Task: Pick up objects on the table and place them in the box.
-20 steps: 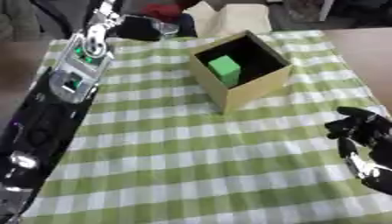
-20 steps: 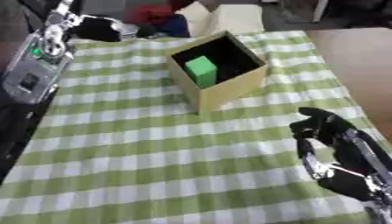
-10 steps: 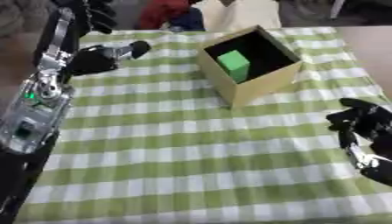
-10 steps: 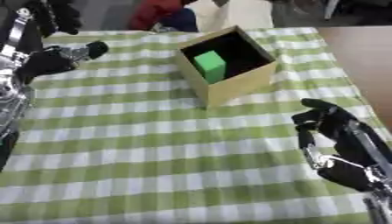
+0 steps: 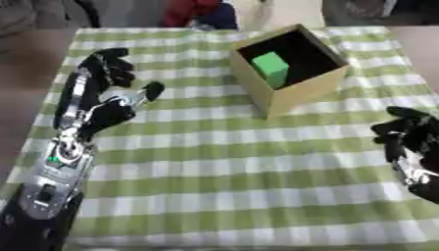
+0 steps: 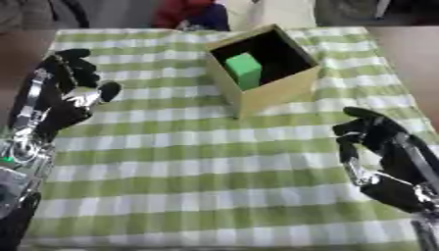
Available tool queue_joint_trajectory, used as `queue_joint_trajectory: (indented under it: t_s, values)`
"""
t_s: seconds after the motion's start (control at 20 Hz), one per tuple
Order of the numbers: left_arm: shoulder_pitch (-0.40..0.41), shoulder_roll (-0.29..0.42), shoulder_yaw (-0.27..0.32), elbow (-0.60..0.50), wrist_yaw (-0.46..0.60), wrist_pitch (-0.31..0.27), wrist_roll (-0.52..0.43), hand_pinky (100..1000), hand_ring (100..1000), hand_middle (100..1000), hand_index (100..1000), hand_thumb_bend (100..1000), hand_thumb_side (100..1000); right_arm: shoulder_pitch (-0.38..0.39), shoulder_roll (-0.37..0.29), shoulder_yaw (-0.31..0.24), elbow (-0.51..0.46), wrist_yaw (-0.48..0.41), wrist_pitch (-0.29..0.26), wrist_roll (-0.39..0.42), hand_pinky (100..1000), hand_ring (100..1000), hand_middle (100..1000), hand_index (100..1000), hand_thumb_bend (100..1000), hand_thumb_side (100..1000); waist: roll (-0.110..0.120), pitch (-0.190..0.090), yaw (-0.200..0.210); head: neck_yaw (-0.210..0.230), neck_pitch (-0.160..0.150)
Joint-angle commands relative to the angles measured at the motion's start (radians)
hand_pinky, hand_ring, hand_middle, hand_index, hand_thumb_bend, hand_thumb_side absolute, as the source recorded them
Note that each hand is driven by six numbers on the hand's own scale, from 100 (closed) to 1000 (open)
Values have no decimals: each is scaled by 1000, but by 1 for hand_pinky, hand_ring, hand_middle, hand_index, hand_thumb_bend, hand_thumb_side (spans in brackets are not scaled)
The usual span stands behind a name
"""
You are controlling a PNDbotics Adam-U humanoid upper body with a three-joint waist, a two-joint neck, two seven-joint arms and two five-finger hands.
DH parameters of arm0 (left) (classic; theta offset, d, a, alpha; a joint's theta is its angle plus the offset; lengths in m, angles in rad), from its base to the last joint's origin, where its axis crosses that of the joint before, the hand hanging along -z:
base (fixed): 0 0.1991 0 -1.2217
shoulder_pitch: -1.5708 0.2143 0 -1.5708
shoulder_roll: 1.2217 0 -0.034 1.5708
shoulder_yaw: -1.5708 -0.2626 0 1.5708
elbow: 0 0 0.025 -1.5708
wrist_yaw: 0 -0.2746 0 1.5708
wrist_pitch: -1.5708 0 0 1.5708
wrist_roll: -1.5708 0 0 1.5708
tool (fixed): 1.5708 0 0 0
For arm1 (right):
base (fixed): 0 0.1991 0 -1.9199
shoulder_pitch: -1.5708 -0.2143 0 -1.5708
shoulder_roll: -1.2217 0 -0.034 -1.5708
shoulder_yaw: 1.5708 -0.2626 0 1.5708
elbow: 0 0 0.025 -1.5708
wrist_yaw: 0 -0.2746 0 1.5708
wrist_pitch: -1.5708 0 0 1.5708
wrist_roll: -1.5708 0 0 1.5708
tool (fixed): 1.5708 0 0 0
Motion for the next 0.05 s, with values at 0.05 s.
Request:
queue_joint_trajectory:
  t_s: [0.05]
  values:
    - [9, -6, 13, -21, 7, -11, 4, 609, 590, 554, 754, 797, 328, -13, -12, -10, -13, 8, 0, -4, 705, 773, 611, 884, 100, 236, -1, -7, -1, 1, 5]
